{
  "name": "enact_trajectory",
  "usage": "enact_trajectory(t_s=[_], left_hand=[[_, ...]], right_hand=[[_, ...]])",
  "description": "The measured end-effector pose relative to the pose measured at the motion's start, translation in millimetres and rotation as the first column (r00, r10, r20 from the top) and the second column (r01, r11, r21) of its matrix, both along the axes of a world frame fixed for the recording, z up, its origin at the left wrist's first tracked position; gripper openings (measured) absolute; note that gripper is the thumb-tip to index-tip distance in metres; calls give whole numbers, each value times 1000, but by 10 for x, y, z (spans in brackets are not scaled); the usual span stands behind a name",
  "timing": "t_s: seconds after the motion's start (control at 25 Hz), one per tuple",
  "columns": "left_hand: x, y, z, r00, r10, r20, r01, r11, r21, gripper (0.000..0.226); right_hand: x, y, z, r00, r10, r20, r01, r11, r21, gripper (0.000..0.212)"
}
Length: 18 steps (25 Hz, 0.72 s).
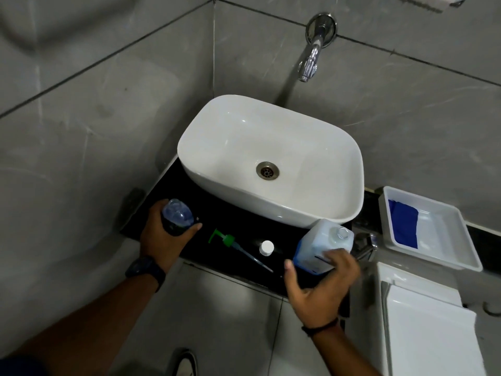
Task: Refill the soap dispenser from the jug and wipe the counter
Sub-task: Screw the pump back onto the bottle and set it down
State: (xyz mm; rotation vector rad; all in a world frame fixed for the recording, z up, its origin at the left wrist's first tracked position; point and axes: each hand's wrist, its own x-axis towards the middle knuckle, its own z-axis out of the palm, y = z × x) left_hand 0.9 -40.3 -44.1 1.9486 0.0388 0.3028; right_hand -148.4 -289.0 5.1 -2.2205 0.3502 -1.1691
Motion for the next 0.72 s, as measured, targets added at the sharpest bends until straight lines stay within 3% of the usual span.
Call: enact_trajectory(t_s=[0.08, 0.2, 0.32, 0.44, 0.56, 0.72], left_hand=[[-19, -4, -2, 1000, 12, -21, -12, 1000, -6, 81], [-18, -12, -4, 999, 19, -29, -18, 1000, 8, 83], [-13, 9, -32, 999, 14, -39, -13, 1000, 14, 83], [-2, 7, -44, 999, 0, -52, 0, 1000, 13, 79], [16, 13, -2, 998, -2, -62, 4, 1000, 26, 74], [4, 29, 103, 999, -35, -17, 35, 999, -24, 68]], right_hand=[[184, 285, -75, 980, 179, -89, -179, 984, 5, 35], [582, 538, -195, 796, 386, -465, -409, 911, 57, 32], [1003, 640, -376, 601, 369, -709, -434, 895, 98, 51], [1253, 699, -491, 505, 324, -800, -451, 889, 76, 42], [1316, 755, -446, 611, 356, -707, -410, 906, 102, 26], [1388, 908, 83, 859, 382, -342, -320, 920, 224, 21]])
